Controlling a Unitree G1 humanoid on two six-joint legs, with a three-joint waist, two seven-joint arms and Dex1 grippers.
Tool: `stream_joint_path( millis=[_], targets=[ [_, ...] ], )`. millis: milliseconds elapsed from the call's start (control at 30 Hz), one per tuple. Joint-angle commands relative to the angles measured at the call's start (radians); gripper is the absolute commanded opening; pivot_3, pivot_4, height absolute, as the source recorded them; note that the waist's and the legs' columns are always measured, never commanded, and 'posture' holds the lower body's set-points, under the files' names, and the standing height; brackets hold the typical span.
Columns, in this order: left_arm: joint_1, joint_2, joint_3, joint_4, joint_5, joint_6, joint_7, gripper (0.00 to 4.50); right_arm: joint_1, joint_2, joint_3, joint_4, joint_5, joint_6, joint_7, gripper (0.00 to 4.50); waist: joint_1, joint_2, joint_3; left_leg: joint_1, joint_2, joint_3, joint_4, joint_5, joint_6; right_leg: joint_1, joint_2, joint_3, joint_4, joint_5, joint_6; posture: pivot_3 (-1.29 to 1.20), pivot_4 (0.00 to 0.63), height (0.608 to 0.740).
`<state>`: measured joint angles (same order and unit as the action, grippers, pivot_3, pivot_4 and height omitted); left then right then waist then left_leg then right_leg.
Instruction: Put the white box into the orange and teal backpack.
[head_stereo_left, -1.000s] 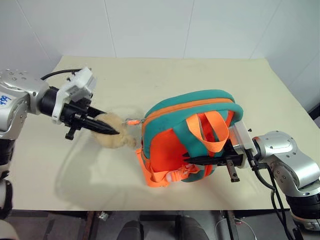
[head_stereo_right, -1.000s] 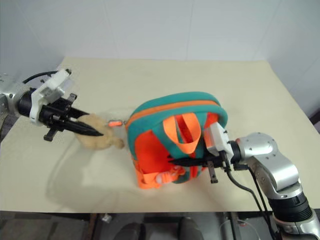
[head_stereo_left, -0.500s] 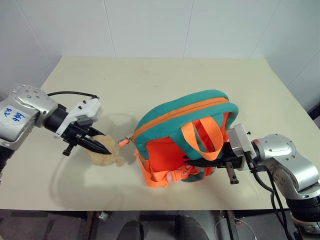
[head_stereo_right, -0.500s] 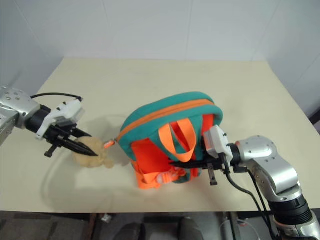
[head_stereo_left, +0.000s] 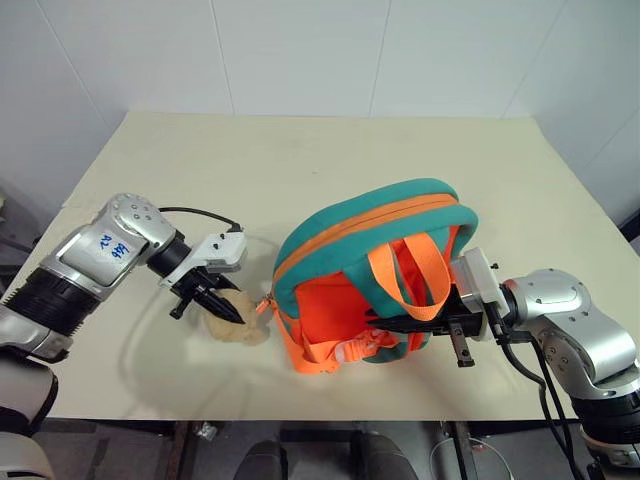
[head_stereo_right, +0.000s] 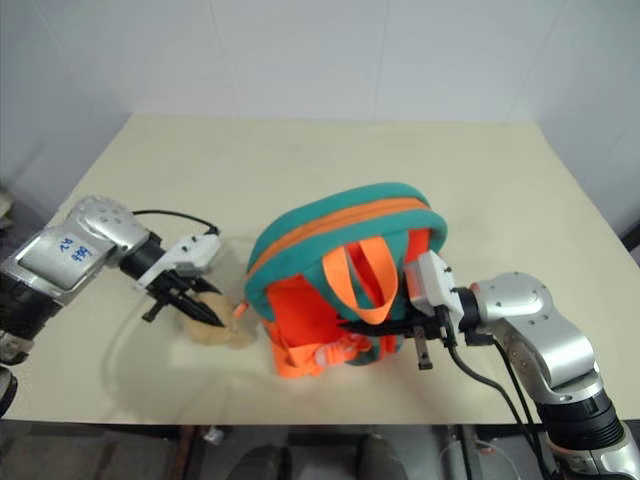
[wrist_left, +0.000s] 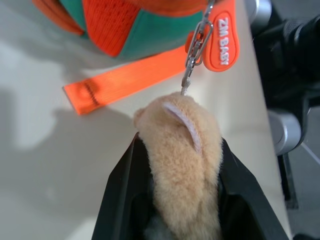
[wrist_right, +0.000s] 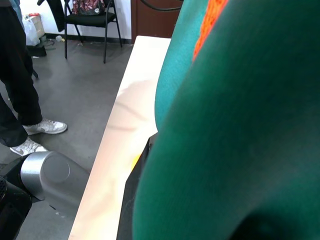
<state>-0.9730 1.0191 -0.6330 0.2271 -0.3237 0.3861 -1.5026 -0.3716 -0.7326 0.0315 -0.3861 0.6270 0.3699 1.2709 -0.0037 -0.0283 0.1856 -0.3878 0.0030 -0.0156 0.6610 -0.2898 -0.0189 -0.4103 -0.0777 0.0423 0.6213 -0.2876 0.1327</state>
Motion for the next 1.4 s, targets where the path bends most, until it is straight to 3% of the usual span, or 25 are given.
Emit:
stream_joint_path(
  millis=[33, 567, 633, 933, 1033, 1400],
  targets=[
    [-0.013, -0.022, 0.026, 0.053, 0.071, -0.015, -0.103, 0.80, 0.001, -0.001, -0.023, -0.021, 0.009, -0.014, -0.010, 0.49, -0.001, 0.000, 0.000, 0.000, 0.000, 0.000, 0.000, 0.000, 0.000, 0.000, 0.000, 0.000, 0.000, 0.000, 0.000, 0.00, 0.150, 0.740],
    [0.070, -0.069, 0.296, -0.111, -0.040, 0.164, -0.018, 0.80, -0.018, -0.042, -0.021, -0.014, 0.018, 0.050, -0.009, 0.49, 0.000, 0.000, 0.000, -0.001, 0.000, -0.001, 0.000, 0.000, 0.000, 0.000, 0.000, -0.001, 0.001, 0.000, 0.000, 0.00, 0.150, 0.740],
    [0.080, -0.079, 0.322, -0.124, -0.044, 0.176, -0.006, 1.53, -0.019, -0.057, -0.022, -0.015, 0.024, 0.090, -0.022, 0.49, 0.000, 0.000, 0.000, -0.001, 0.000, -0.001, 0.000, 0.000, 0.000, 0.000, 0.000, -0.001, 0.001, 0.000, 0.000, 0.00, 0.150, 0.740],
    [0.115, -0.069, 0.455, -0.176, -0.083, 0.265, 0.043, 4.38, -0.037, -0.090, -0.097, -0.031, 0.103, 0.191, -0.060, 3.49, 0.000, 0.000, 0.000, -0.001, 0.001, -0.001, 0.000, 0.000, 0.000, 0.000, -0.001, -0.001, 0.000, 0.000, 0.000, 0.00, 0.150, 0.740],
    [0.133, -0.043, 0.522, -0.148, -0.096, 0.264, 0.054, 4.50, -0.026, -0.114, -0.172, -0.018, 0.150, 0.217, -0.066, 4.49, 0.000, 0.000, 0.000, -0.001, 0.001, -0.001, 0.000, 0.000, 0.000, 0.000, -0.001, -0.001, 0.000, 0.000, 0.000, 0.00, 0.150, 0.740],
    [0.195, -0.001, 0.685, 0.009, -0.108, 0.192, 0.046, 4.50, 0.089, -0.296, -0.357, 0.136, 0.128, 0.187, 0.070, 4.49, 0.002, 0.000, 0.000, -0.001, 0.000, 0.000, -0.001, 0.000, 0.000, 0.000, -0.001, -0.001, -0.001, 0.000, 0.000, 0.00, 0.150, 0.740]
  ],
)
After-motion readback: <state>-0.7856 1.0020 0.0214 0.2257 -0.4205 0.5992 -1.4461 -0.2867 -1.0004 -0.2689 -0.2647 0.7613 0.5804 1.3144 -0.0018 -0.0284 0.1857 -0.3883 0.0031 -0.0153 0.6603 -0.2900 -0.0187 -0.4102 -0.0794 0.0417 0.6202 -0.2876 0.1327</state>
